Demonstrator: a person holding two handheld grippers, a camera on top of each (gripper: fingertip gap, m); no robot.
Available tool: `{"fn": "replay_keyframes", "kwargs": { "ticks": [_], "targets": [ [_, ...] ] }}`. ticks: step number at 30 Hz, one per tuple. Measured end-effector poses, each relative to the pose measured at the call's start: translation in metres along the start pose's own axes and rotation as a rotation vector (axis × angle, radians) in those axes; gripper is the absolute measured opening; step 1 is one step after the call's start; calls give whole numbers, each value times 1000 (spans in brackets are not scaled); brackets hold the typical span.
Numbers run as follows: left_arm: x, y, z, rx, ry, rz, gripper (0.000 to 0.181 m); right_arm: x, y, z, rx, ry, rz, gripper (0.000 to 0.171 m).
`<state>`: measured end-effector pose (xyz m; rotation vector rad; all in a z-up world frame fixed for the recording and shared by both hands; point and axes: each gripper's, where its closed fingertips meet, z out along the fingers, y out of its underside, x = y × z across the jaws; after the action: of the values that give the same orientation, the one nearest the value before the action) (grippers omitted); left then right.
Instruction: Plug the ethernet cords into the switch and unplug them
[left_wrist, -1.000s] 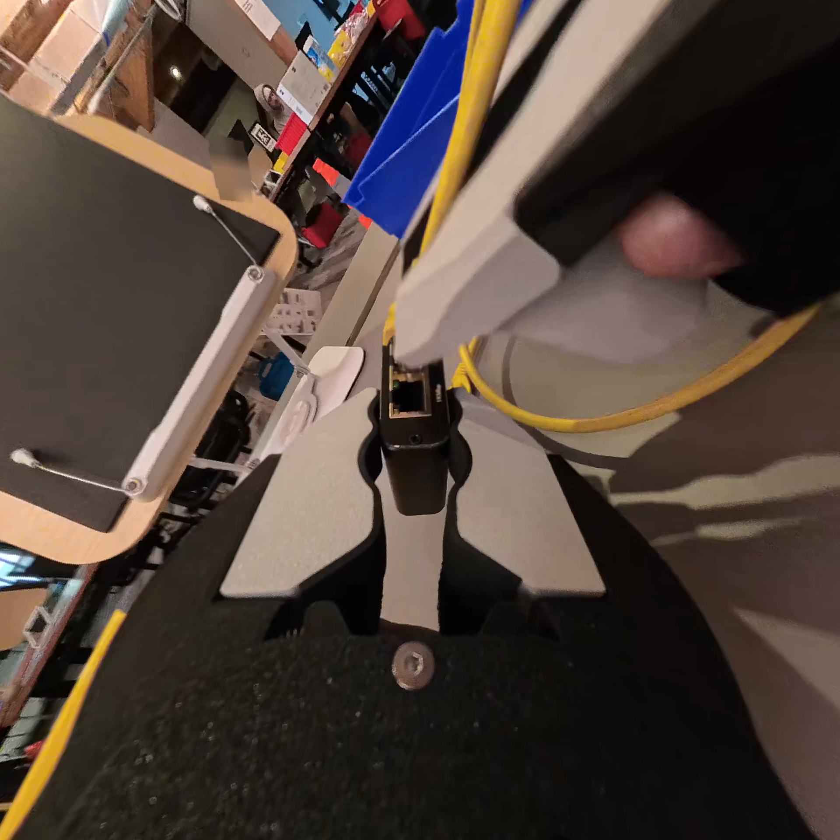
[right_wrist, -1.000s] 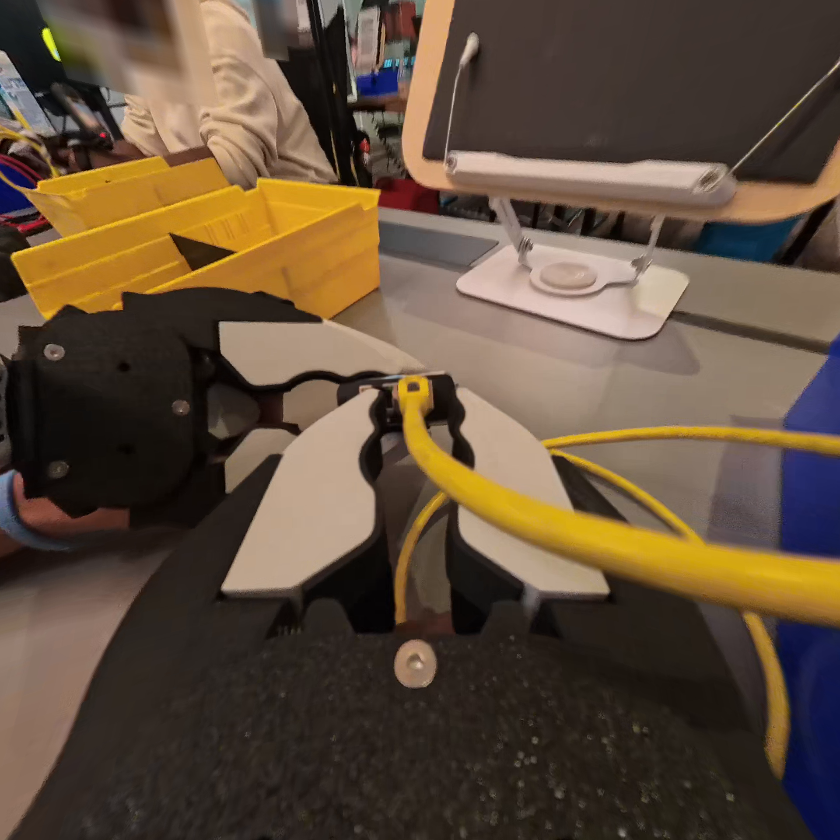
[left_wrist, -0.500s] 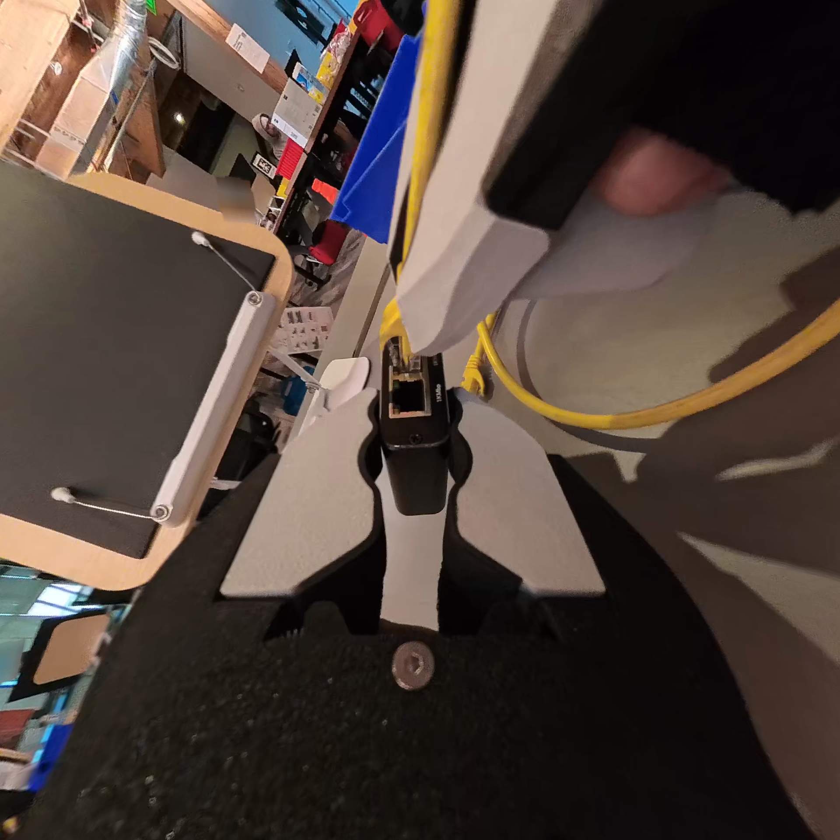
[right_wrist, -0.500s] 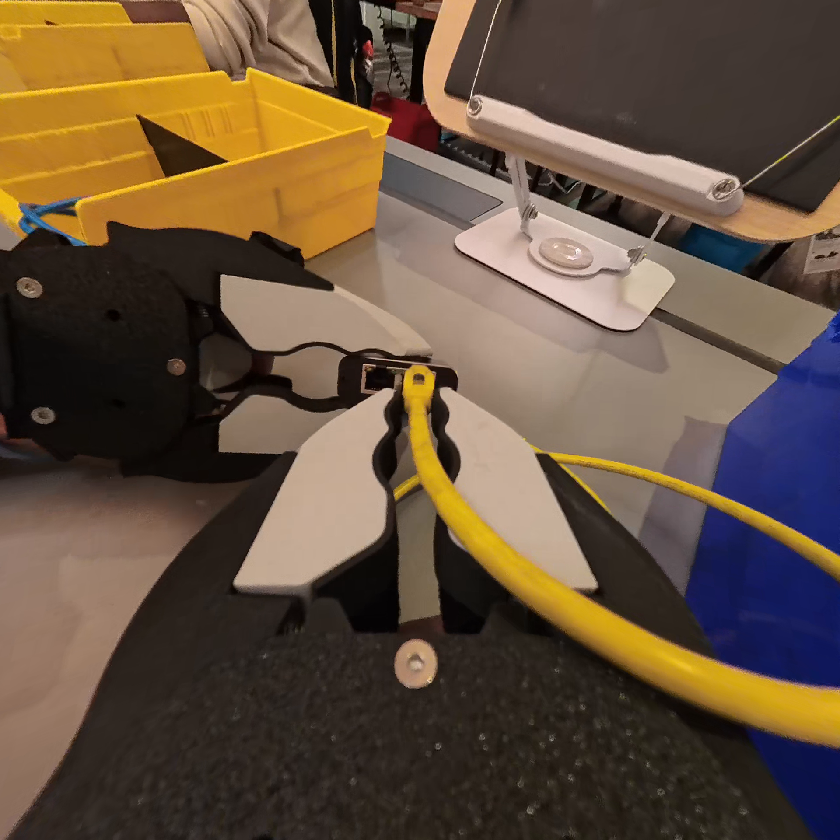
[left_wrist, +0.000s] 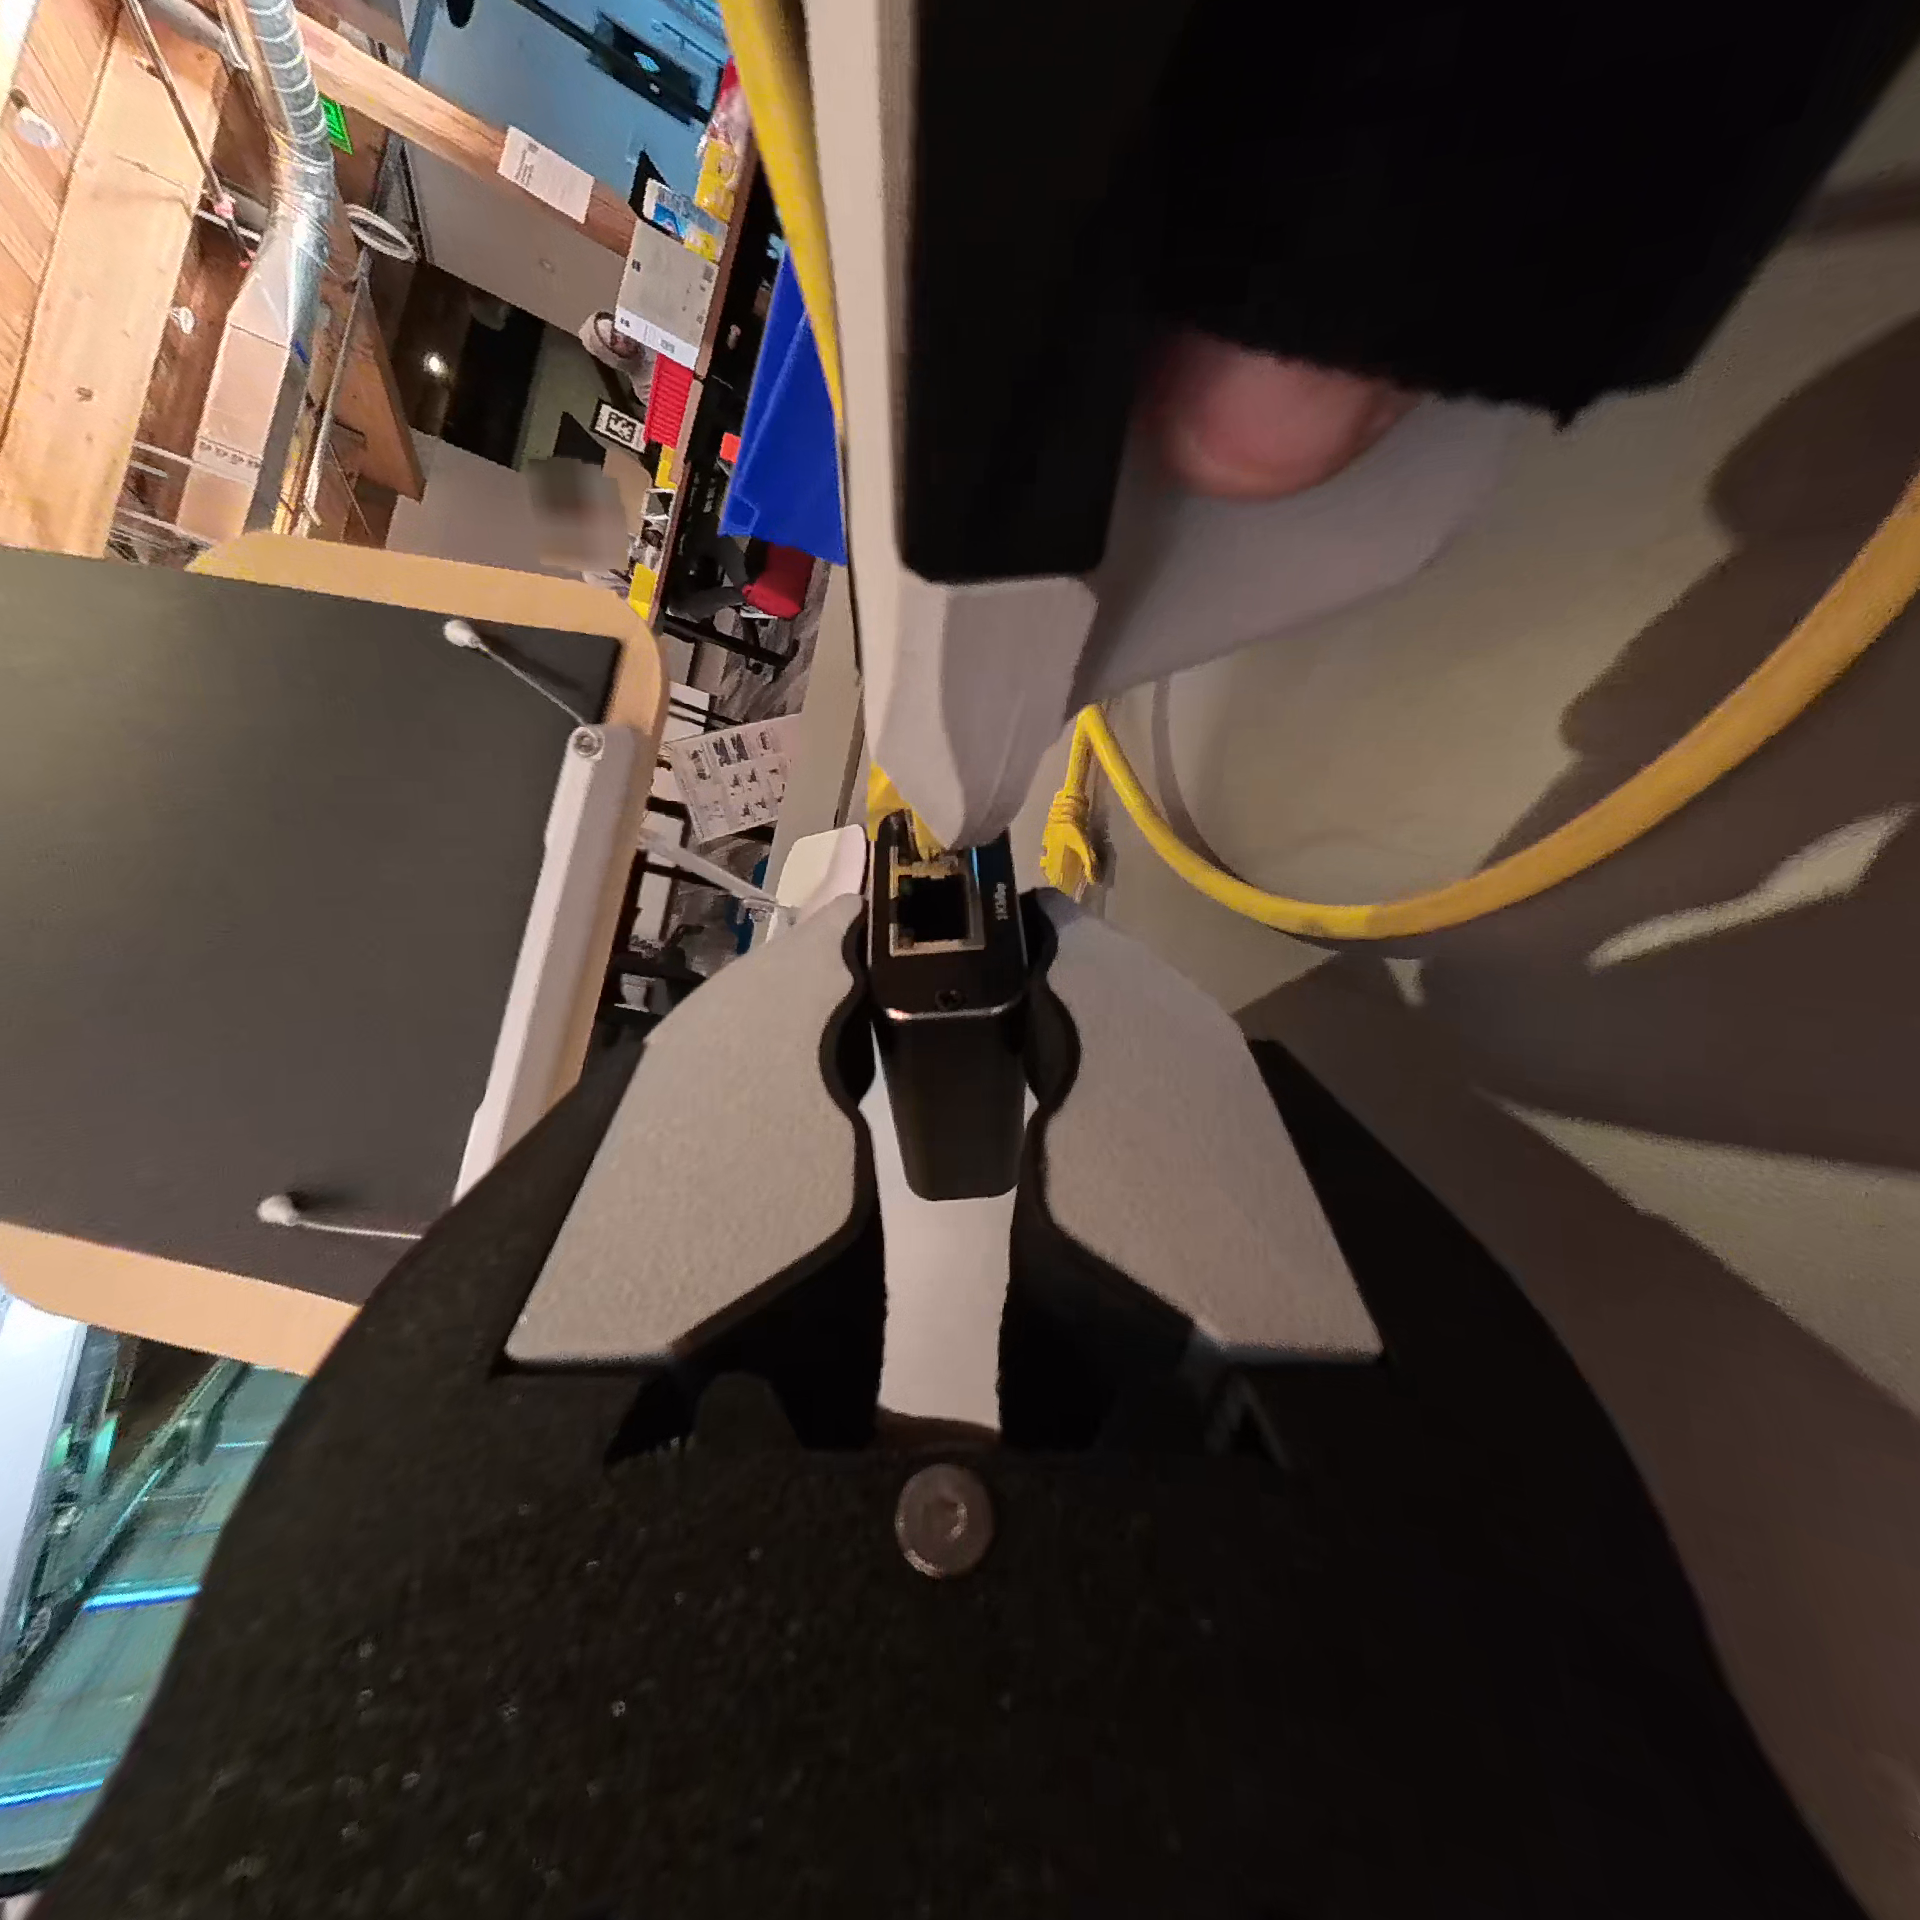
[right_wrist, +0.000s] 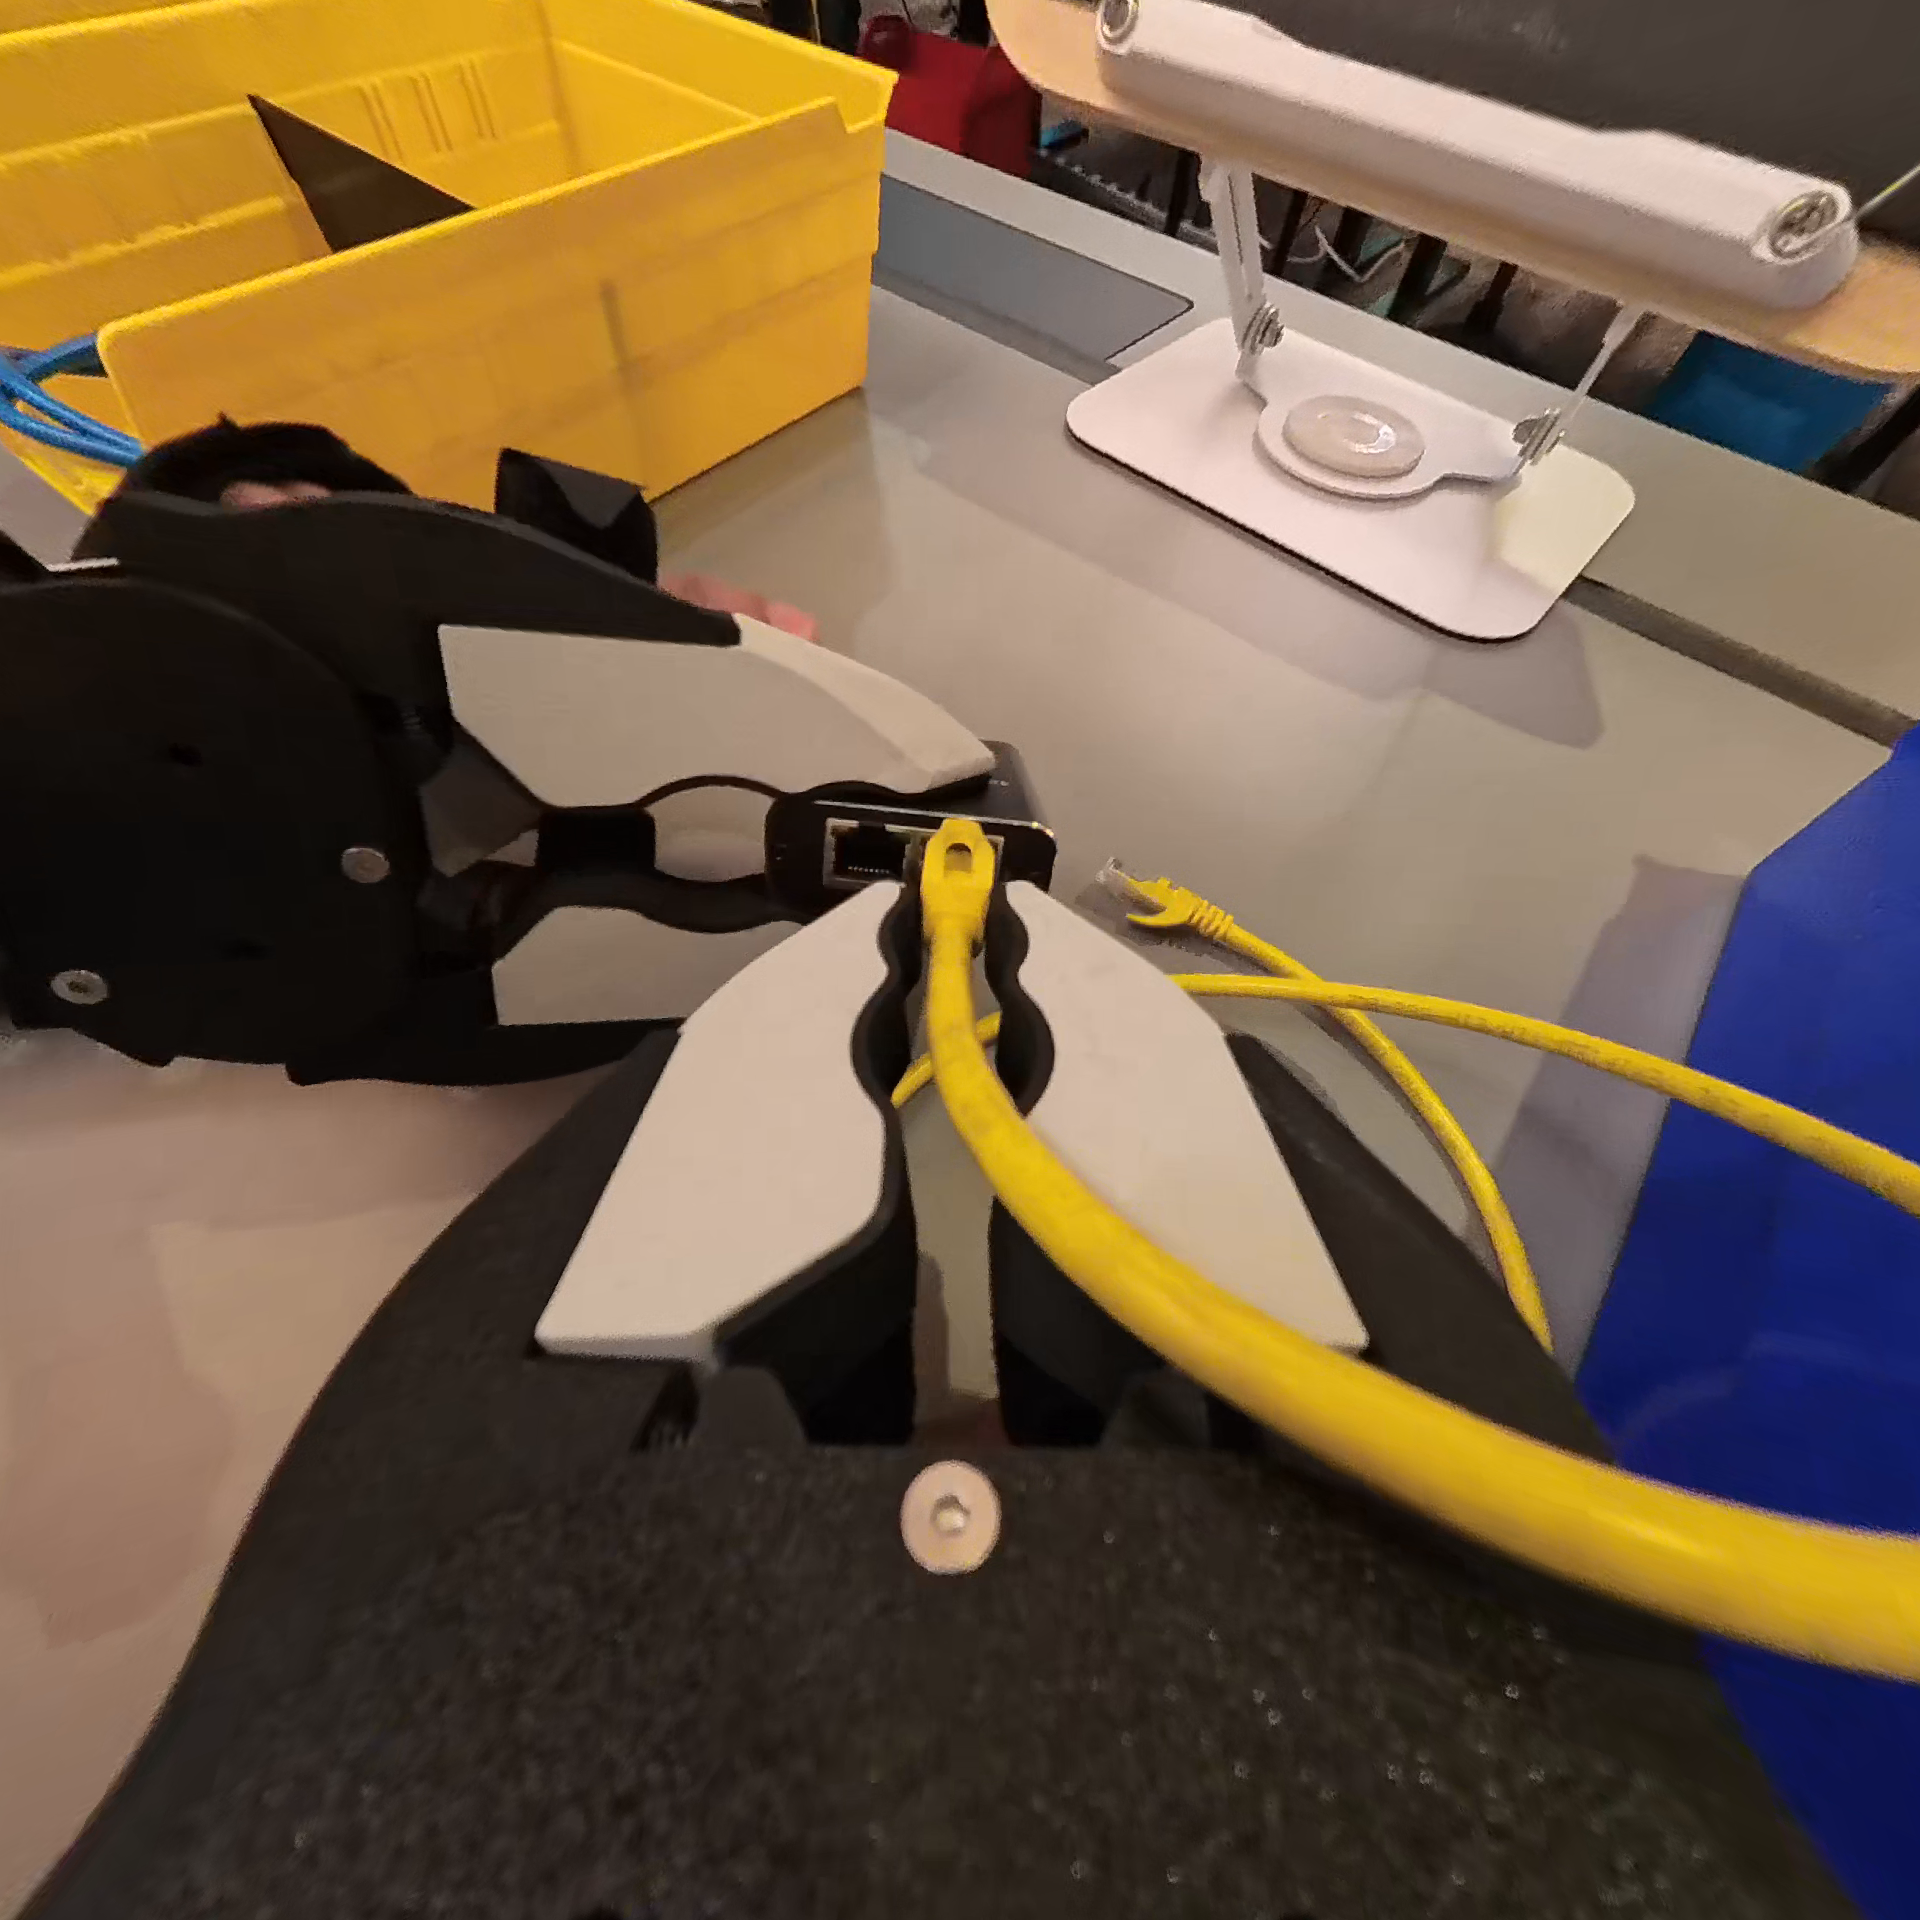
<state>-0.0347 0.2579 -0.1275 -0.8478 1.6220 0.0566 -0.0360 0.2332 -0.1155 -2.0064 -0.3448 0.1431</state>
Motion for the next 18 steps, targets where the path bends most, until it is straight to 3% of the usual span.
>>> {"fn": "replay_keyframes", "kwargs": {
  "ticks": [5,7,11,14,16,18],
  "targets": [
    [-12,-3,-5,105,48,-197,24,-6,-12,-7,103,-91,8,13],
    [-23,2,-9,152,110,-339,24,-10,-14,-15,128,-120,-54,30],
    [-41,13,-15,192,173,-506,24,-26,-8,-35,113,-204,-206,33],
    [-40,21,-17,109,119,-355,24,-44,3,-61,32,-305,-233,32],
    [-29,11,-29,133,150,-191,24,-57,-1,-89,59,-370,-219,32],
    [-12,-4,-44,210,206,-71,24,-83,-3,-127,98,-558,-183,28]
  ]
}}
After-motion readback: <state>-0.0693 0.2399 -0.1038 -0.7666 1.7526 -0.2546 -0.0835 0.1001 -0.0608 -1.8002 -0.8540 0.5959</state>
